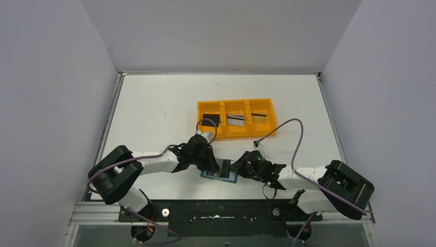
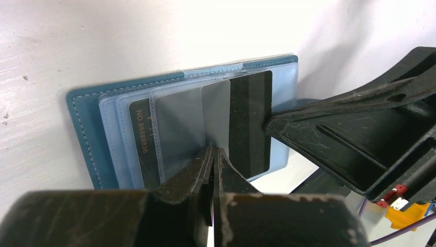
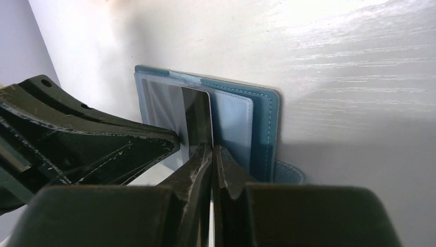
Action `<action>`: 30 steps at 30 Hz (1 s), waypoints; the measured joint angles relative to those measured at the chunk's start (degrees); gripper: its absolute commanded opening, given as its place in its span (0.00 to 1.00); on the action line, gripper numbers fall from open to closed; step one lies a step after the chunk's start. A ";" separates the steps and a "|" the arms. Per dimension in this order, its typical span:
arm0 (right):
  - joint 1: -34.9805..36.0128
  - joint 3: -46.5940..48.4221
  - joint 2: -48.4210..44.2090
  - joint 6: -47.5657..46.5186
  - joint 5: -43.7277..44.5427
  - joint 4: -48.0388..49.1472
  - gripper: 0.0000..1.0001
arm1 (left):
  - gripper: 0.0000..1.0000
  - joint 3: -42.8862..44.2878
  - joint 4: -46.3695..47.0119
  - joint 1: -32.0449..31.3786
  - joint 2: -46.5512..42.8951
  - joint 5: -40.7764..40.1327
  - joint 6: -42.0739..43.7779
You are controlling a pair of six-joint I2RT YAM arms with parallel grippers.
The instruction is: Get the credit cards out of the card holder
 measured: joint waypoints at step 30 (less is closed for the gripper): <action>0.00 -0.17 -2.29 -0.33 -0.81 0.11 0.22 | 0.00 -0.04 1.64 -1.11 0.72 0.09 0.00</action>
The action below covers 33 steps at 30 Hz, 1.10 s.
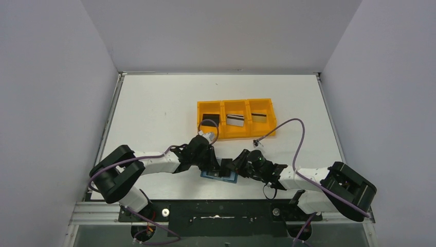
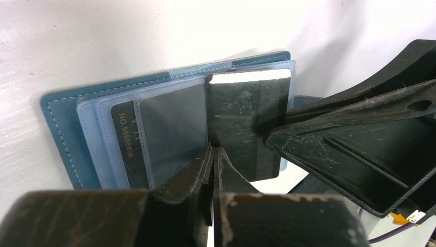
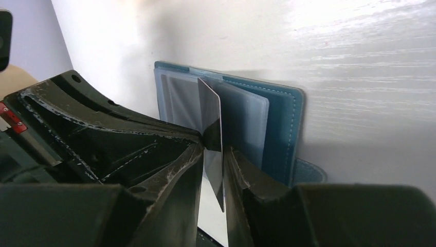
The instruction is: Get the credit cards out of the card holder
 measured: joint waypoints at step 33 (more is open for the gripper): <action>0.09 10.95 -18.08 -23.98 10.82 -14.40 0.00 | 0.59 -0.39 -27.17 16.28 -31.67 -11.58 3.96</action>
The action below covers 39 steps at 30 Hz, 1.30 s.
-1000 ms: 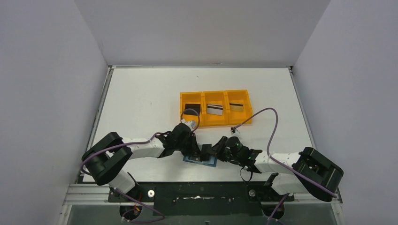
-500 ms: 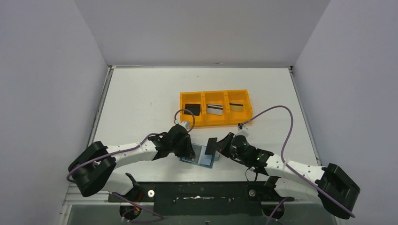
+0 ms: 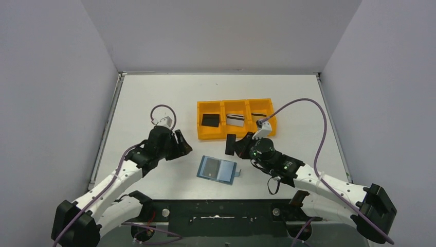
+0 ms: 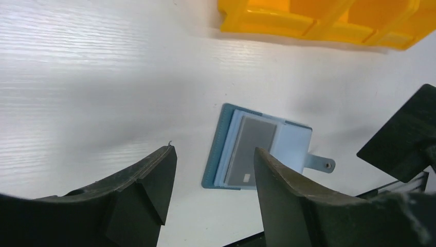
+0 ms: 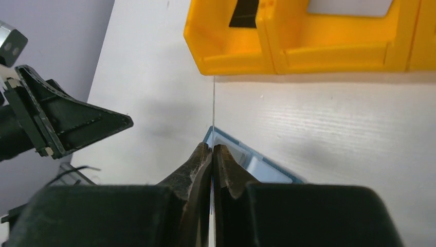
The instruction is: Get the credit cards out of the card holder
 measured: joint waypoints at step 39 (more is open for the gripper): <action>-3.98 49.79 54.38 -88.32 -11.61 -10.38 0.00 | 0.89 5.16 -8.26 14.19 -16.98 -11.43 16.22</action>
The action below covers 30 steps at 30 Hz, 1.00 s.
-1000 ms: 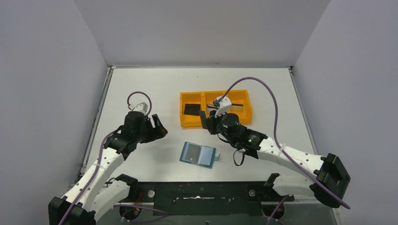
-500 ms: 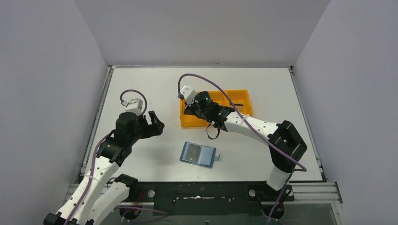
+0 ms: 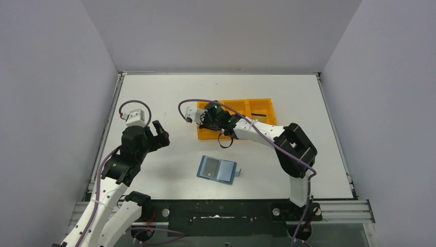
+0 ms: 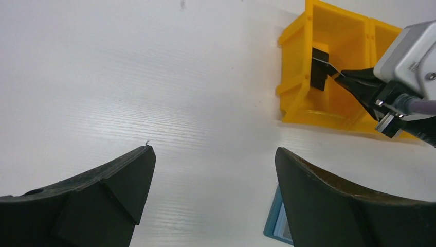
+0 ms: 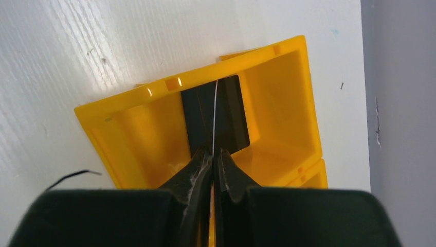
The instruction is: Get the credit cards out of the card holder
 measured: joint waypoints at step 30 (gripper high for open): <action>-2.43 4.90 13.11 -16.96 4.68 2.29 0.27 | 0.92 0.00 -3.26 0.83 -2.97 -6.36 -2.51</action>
